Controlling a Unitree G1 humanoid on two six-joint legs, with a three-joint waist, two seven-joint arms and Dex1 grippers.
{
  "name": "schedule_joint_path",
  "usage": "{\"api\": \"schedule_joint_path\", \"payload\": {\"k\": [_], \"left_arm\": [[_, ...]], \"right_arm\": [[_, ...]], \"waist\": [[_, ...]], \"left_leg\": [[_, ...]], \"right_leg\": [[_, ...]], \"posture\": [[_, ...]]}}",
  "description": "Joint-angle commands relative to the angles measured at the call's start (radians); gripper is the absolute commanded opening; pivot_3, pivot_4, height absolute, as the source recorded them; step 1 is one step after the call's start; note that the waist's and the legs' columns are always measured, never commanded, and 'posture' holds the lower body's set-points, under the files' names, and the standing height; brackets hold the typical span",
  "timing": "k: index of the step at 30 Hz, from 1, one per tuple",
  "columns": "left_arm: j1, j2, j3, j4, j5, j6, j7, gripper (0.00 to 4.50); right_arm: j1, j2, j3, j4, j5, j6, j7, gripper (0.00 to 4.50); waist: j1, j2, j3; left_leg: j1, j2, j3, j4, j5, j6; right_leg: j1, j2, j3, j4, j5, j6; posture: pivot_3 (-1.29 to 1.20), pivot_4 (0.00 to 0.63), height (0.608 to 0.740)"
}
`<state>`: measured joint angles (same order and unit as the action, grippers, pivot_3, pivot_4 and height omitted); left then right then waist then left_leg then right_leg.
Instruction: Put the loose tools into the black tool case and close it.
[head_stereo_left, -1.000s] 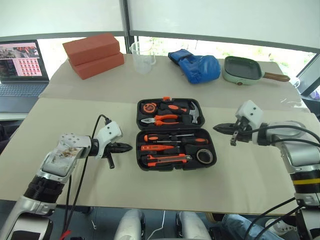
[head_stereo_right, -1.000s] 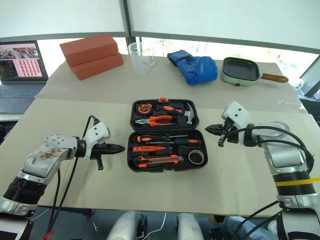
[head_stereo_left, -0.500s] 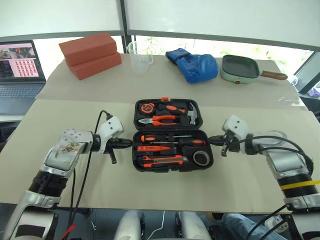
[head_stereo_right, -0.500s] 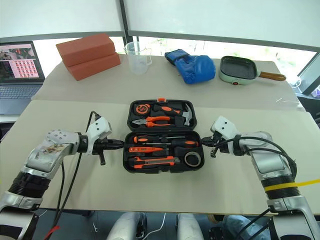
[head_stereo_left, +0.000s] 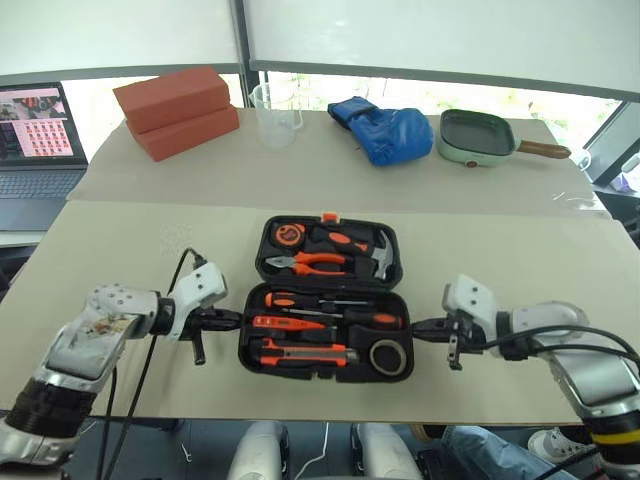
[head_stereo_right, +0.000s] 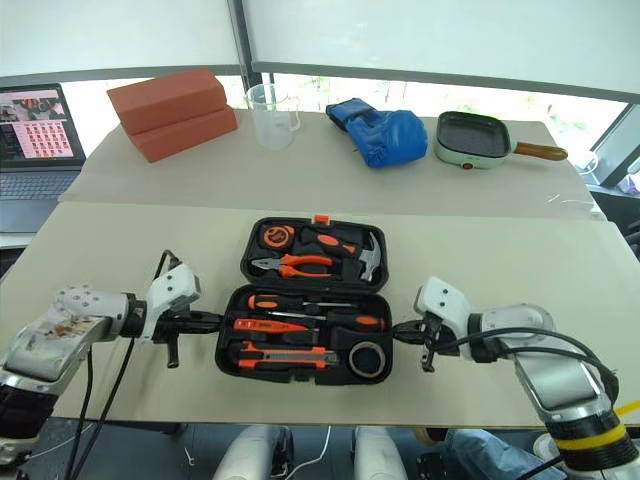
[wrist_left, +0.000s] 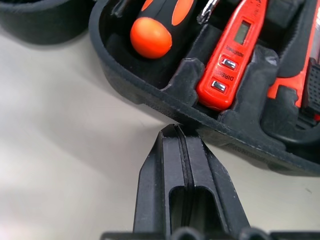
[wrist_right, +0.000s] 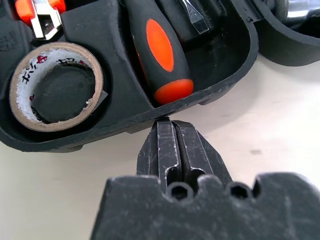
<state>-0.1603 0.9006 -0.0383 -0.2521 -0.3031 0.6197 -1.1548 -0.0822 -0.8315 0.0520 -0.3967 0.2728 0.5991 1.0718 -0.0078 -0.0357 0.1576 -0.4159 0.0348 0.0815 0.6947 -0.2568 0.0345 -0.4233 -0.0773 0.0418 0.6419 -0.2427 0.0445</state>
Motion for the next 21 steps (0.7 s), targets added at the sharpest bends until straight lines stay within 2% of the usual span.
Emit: {"api": "schedule_joint_path", "payload": {"k": [1, 7, 9, 10, 13, 14, 15, 18, 21], "left_arm": [[0.051, 0.001, 0.016, -0.108, -0.054, 0.0, -0.005, 0.0], [0.101, -0.003, 0.076, -0.119, -0.081, 0.054, 0.041, 0.0], [0.09, 0.011, 0.113, -0.034, -0.062, 0.071, 0.073, 0.52], [0.064, 0.018, 0.129, 0.021, -0.061, 0.095, 0.09, 0.57], [-0.046, 0.02, 0.159, 0.133, -0.113, 0.218, 0.11, 1.71], [-0.091, 0.015, 0.163, 0.158, -0.137, 0.268, 0.113, 2.18], [-0.153, 0.003, 0.161, 0.191, -0.156, 0.323, 0.123, 2.37], [-0.333, -0.045, 0.129, 0.288, -0.187, 0.467, 0.156, 3.45], [-0.483, -0.101, 0.088, 0.379, -0.195, 0.563, 0.184, 3.45]], "right_arm": [[0.035, -0.005, -0.025, -0.125, 0.075, 0.007, 0.01, 0.05], [0.078, -0.027, -0.053, -0.111, 0.062, 0.011, -0.013, 0.05], [0.055, -0.041, -0.099, -0.06, 0.082, 0.063, -0.019, 0.0], [0.042, -0.054, -0.132, -0.043, 0.11, 0.096, -0.01, 0.47], [-0.01, -0.077, -0.193, 0.007, 0.175, 0.167, -0.005, 1.39], [-0.048, -0.067, -0.212, 0.035, 0.211, 0.219, -0.021, 1.85], [-0.11, -0.05, -0.23, 0.078, 0.254, 0.282, -0.039, 2.05], [-0.283, -0.011, -0.22, 0.2, 0.305, 0.403, -0.075, 3.11], [-0.445, 0.036, -0.172, 0.332, 0.304, 0.489, -0.121, 3.11]], "waist": [[0.0, 0.0, 0.0], [0.001, 0.0, 0.0], [0.002, 0.0, 0.0], [0.002, 0.0, 0.0], [0.006, 0.0, 0.0], [0.006, 0.0, 0.0], [0.005, -0.001, 0.0], [0.005, -0.001, 0.001], [0.005, -0.001, 0.001]], "left_leg": [[0.0, 0.0, 0.0, 0.0, 0.0, 0.0], [0.0, 0.0, 0.0, 0.0, 0.0, 0.0], [0.0, -0.001, 0.0, 0.0, 0.0, 0.0], [0.0, -0.001, 0.0, 0.0, 0.0, 0.0], [0.002, -0.001, 0.0, 0.001, 0.0, 0.0], [0.003, -0.001, 0.0, 0.001, 0.001, 0.0], [0.004, 0.0, 0.0, 0.001, 0.001, 0.0], [0.004, -0.001, 0.0, 0.001, 0.001, -0.001], [0.002, -0.002, -0.001, 0.002, 0.001, -0.001]], "right_leg": [[0.0, 0.0, 0.0, 0.0, 0.0, 0.0], [0.0, 0.0, 0.0, 0.0, 0.0, 0.0], [0.0, 0.0, 0.0, 0.0, 0.0, 0.0], [0.0, 0.0, 0.0, 0.0, 0.0, 0.0], [0.002, 0.0, 0.0, 0.001, 0.0, 0.0], [0.002, 0.0, 0.0, 0.002, 0.0, 0.0], [0.003, 0.001, 0.0, 0.002, 0.001, -0.001], [0.003, 0.001, 0.0, 0.002, 0.001, -0.001], [0.002, 0.001, 0.0, 0.003, 0.001, -0.001]], "posture": [[0.0, 0.15, 0.738], [0.0, 0.15, 0.738], [0.0, 0.15, 0.738], [0.0, 0.15, 0.738], [0.0, 0.15, 0.738], [0.0, 0.15, 0.738], [0.0, 0.15, 0.738], [0.0, 0.15, 0.738], [0.0, 0.15, 0.738]]}}
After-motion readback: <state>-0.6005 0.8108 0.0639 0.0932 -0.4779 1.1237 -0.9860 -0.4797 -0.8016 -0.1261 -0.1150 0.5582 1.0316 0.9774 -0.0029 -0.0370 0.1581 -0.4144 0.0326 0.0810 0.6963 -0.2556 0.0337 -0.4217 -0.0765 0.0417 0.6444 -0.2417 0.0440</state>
